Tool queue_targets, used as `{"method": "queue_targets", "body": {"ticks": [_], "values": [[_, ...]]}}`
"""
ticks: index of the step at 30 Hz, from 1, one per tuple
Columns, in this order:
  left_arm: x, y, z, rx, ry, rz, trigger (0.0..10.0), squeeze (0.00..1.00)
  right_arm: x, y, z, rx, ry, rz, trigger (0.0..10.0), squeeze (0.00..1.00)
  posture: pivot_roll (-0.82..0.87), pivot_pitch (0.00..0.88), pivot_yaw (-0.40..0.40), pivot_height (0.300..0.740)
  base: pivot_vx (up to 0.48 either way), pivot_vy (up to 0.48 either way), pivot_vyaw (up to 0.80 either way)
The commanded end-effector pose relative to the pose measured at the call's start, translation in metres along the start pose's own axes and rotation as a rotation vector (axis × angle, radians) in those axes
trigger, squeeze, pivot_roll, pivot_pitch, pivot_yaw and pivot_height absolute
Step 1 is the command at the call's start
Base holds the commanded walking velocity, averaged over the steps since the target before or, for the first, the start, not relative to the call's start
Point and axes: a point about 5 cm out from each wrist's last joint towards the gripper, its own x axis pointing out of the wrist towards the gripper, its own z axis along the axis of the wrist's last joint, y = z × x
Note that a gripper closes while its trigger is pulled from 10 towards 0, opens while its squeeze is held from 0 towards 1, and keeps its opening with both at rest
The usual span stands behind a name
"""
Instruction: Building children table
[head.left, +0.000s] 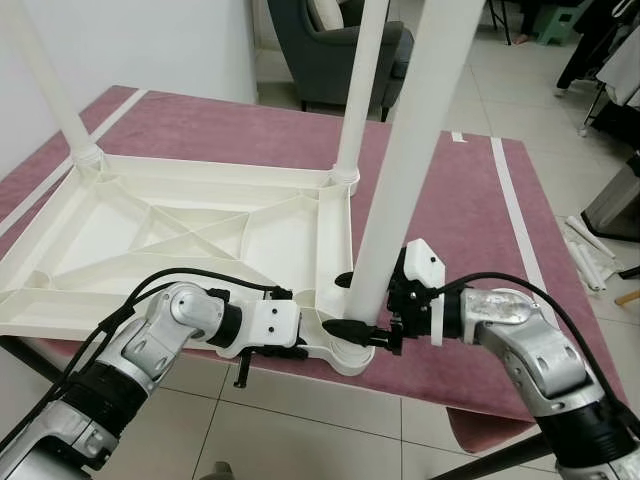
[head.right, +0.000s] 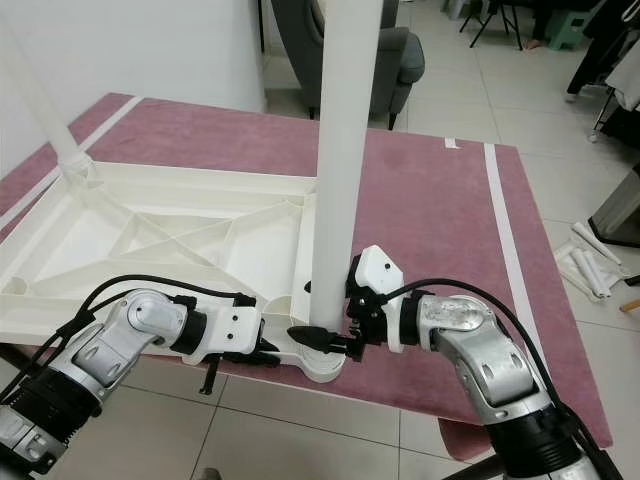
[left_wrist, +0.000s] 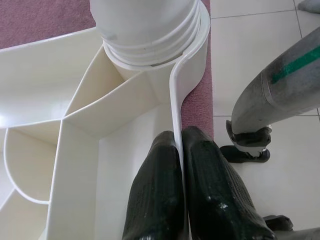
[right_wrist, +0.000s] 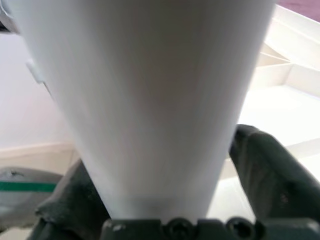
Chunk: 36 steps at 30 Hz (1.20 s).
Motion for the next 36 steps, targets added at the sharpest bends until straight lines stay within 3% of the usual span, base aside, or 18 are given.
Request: {"method": "queue_targets", "body": {"ticks": [1,2,3,6,12,16,22,23,24,26,28,31,32,33,36], "values": [[0.006,-0.002,0.018,0.09,-0.054,-0.058,0.0,0.0,0.006,-0.005,-0.002,0.044,-0.017,-0.024,1.8,0.0,0.1,0.0,-0.009,0.74,0.0,0.0,0.0],[0.006,-0.002,0.018,0.09,-0.054,-0.058,0.0,0.0,0.006,-0.005,-0.002,0.044,-0.017,-0.024,1.8,0.0,0.1,0.0,-0.009,0.74,0.0,0.0,0.0],[0.009,-0.001,0.02,0.08,-0.07,-0.048,0.0,0.0,0.008,-0.005,-0.002,0.09,-0.054,-0.039,0.0,0.0,0.11,0.0,-0.011,0.74,0.0,0.0,0.0],[0.013,0.002,0.023,0.062,-0.094,-0.026,0.0,0.0,0.009,-0.005,-0.006,0.146,-0.075,-0.099,0.0,0.0,0.1,0.0,-0.009,0.74,0.0,0.0,0.0],[0.017,0.008,0.027,0.045,-0.121,0.003,0.0,0.0,0.011,-0.009,-0.016,0.143,-0.032,-0.239,0.0,0.0,0.1,0.0,-0.008,0.74,0.0,0.0,0.0],[0.033,0.033,0.043,0.031,-0.176,0.07,0.0,0.0,0.012,-0.02,-0.039,0.179,0.083,-0.719,0.0,0.0,0.09,0.0,0.001,0.74,0.0,0.0,0.0],[0.043,0.045,0.053,0.033,-0.196,0.079,0.0,0.0,0.015,-0.02,-0.045,0.215,0.119,-0.918,0.0,0.0,0.07,0.0,0.013,0.74,0.0,0.0,0.0],[0.047,0.05,0.058,0.037,-0.197,0.08,0.0,0.0,0.013,-0.021,-0.047,0.235,0.137,-1.037,0.0,0.0,0.07,0.0,0.019,0.74,0.0,0.0,0.0],[0.047,0.05,0.058,0.037,-0.197,0.08,0.0,0.0,0.013,-0.021,-0.047,0.235,0.137,-1.037,0.0,0.0,0.07,0.0,0.019,0.74,0.0,0.0,0.0],[0.057,0.061,0.069,0.05,-0.196,0.095,0.0,0.0,0.009,-0.021,-0.055,0.277,0.179,-1.29,0.0,0.0,0.07,0.0,0.024,0.74,0.0,0.0,0.0],[0.057,0.061,0.069,0.05,-0.196,0.095,0.0,0.0,0.009,-0.021,-0.055,0.277,0.179,-1.29,0.0,0.0,0.07,0.0,0.024,0.74,0.0,0.0,0.0],[0.061,0.067,0.074,0.057,-0.196,0.106,0.0,0.0,0.013,-0.017,-0.054,0.288,0.179,-1.387,0.0,0.0,0.06,0.0,0.03,0.74,0.0,0.0,0.0],[0.061,0.066,0.072,0.056,-0.193,0.103,0.0,0.0,0.018,-0.016,-0.051,0.286,0.151,-1.374,3.3,0.0,0.06,0.0,0.032,0.74,0.0,0.0,0.0],[0.059,0.064,0.067,0.052,-0.185,0.096,0.0,0.0,0.023,-0.016,-0.045,0.279,0.104,-1.324,10.0,0.0,0.06,0.0,0.032,0.74,0.0,0.0,0.0],[0.057,0.06,0.061,0.045,-0.177,0.085,0.0,0.0,0.027,-0.016,-0.037,0.262,0.039,-1.253,10.0,0.0,0.06,0.0,0.033,0.74,0.0,0.0,0.0]]}}
